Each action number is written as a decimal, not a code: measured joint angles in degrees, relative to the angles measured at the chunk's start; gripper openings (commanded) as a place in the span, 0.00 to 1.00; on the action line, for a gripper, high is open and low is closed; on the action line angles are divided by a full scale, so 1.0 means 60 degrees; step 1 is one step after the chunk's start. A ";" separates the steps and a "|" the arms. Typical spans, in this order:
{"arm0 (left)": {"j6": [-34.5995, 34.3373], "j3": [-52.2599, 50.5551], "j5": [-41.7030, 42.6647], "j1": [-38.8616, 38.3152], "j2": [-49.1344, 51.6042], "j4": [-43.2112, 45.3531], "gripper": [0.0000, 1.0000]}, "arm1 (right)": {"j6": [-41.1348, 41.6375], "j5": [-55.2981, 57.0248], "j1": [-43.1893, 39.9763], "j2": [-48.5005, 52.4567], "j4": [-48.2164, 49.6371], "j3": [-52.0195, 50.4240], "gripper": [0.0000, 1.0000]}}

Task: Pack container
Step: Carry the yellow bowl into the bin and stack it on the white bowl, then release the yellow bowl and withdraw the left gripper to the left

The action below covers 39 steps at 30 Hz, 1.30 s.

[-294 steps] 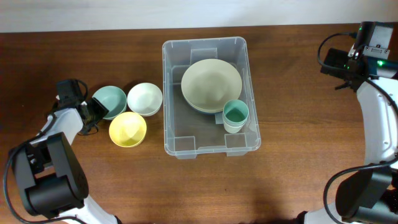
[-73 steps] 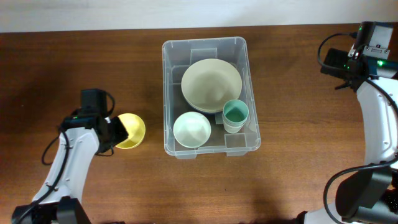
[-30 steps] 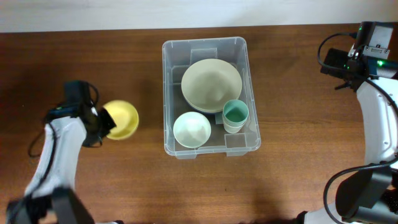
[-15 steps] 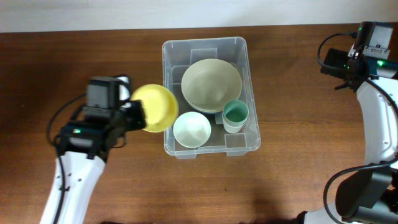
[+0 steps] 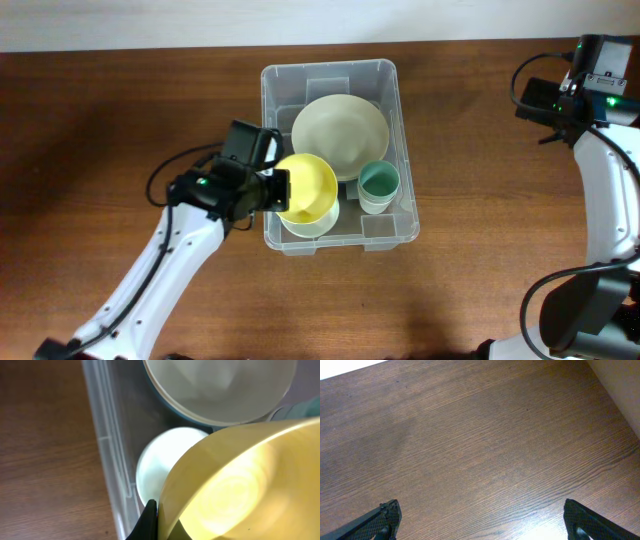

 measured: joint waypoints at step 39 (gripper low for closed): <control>-0.0532 0.0914 -0.2044 0.4477 -0.1643 -0.0397 0.99 | 0.0004 0.0000 0.0000 0.0000 0.0000 0.0000 0.99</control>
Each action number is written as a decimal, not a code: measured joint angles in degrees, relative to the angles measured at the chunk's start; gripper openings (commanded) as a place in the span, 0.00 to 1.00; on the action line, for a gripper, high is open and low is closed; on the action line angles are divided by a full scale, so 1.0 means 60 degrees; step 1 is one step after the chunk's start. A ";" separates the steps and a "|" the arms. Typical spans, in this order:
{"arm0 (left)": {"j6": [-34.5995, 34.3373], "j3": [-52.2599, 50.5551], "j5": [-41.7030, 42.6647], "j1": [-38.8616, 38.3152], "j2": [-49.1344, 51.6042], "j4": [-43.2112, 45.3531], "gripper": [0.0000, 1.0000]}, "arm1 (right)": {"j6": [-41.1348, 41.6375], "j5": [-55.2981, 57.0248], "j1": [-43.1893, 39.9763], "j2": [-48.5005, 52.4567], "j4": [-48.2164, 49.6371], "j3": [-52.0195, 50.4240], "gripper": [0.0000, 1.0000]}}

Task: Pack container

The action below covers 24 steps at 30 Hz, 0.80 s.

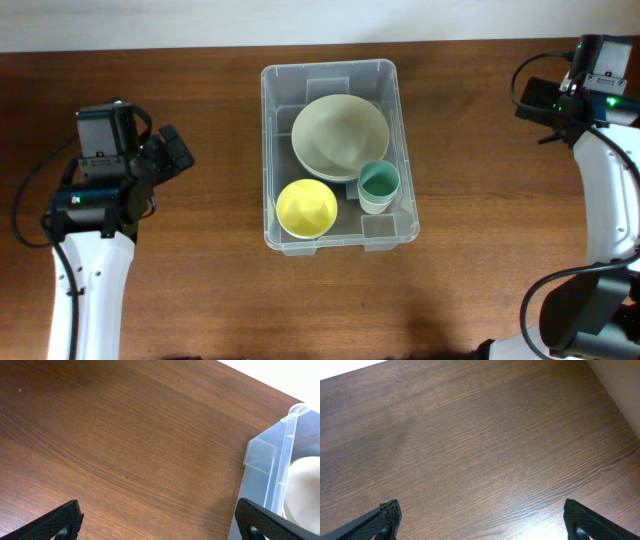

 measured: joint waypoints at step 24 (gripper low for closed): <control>-0.0015 0.0000 0.0000 0.0000 0.0000 0.0000 1.00 | -0.0007 0.0000 0.0036 -0.0204 -0.0018 -0.0011 0.99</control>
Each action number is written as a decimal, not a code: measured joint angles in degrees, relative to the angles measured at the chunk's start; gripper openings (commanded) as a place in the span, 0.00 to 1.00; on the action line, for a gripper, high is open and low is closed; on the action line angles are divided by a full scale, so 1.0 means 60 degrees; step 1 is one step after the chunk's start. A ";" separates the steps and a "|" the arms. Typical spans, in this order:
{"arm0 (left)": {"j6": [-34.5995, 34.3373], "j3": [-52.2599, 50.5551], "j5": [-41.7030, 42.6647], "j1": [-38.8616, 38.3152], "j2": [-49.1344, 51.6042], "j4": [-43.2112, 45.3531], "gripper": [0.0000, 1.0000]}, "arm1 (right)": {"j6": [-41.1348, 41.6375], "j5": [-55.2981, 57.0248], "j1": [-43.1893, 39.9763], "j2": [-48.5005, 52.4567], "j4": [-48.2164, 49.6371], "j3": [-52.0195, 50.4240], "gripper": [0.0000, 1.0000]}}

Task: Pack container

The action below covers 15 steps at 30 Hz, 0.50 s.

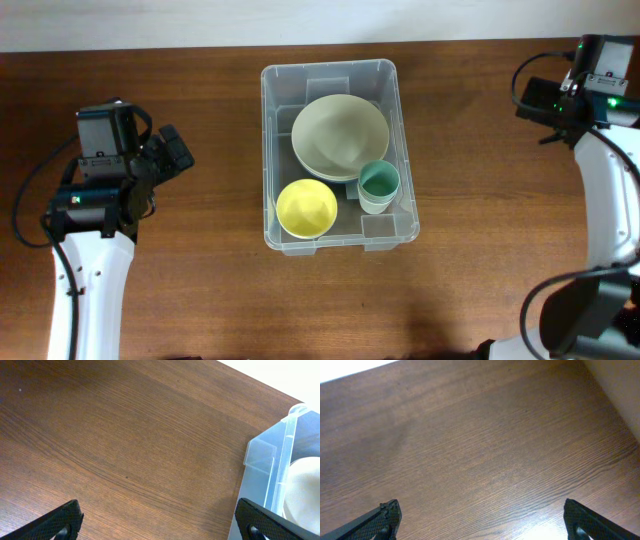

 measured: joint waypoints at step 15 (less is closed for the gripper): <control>-0.0004 0.0000 0.0000 0.0000 0.0000 -0.0040 1.00 | 0.0000 0.0000 0.3748 -0.7956 0.0066 0.0069 0.99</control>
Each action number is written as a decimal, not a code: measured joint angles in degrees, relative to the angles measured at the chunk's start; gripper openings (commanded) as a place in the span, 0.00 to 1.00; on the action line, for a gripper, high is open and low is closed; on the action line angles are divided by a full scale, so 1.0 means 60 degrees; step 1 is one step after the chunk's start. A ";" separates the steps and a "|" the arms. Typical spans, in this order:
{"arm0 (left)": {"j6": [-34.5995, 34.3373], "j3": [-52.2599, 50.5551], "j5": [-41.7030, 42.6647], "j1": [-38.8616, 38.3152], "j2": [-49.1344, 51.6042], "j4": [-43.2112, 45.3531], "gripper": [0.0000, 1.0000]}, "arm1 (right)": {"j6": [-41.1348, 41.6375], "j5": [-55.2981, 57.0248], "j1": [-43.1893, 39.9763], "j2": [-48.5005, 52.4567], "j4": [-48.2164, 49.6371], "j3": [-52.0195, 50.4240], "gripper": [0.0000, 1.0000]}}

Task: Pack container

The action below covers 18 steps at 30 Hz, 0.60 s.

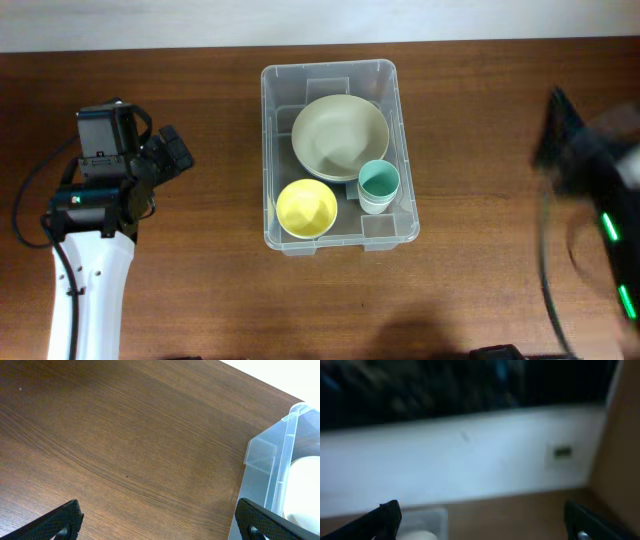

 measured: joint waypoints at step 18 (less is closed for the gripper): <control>0.0004 0.0000 0.0000 0.0000 0.0000 -0.0066 0.99 | 0.0029 -0.0408 0.0470 -0.5639 0.0109 -0.4452 0.99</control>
